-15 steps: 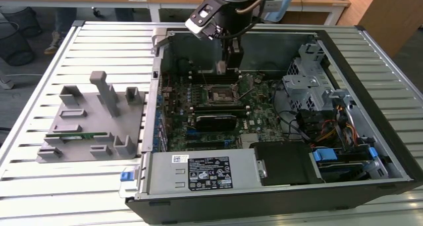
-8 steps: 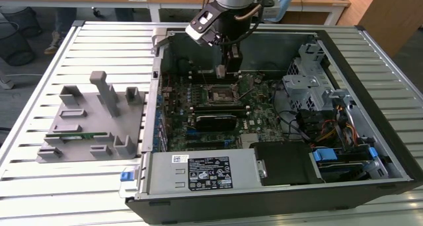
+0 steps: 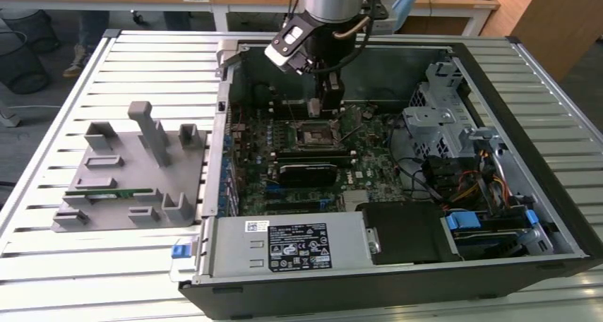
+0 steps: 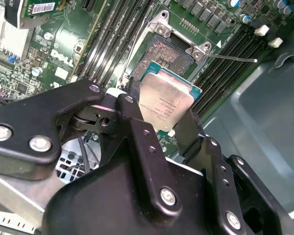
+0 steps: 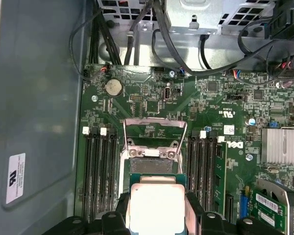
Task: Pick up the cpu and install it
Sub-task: 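Place the cpu into insertion slot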
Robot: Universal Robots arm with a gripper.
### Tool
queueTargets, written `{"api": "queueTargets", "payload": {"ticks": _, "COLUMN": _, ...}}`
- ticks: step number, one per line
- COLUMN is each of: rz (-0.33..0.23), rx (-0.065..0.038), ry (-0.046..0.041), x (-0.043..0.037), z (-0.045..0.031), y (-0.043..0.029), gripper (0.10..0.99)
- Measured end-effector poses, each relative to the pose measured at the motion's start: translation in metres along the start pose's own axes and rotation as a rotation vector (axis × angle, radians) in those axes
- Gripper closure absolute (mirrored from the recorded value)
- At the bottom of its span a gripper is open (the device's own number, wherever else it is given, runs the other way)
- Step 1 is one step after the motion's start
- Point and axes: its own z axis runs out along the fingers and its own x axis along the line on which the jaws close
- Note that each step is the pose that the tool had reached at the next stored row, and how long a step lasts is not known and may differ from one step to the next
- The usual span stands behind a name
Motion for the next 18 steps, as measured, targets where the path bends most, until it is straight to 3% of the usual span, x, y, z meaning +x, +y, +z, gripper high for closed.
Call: {"api": "queueTargets", "payload": {"ticks": 18, "rz": 0.000, "rx": 0.000, "ry": -0.0001, "x": 0.0001, "z": 0.0244, "y": -0.0010, "gripper": 0.557}}
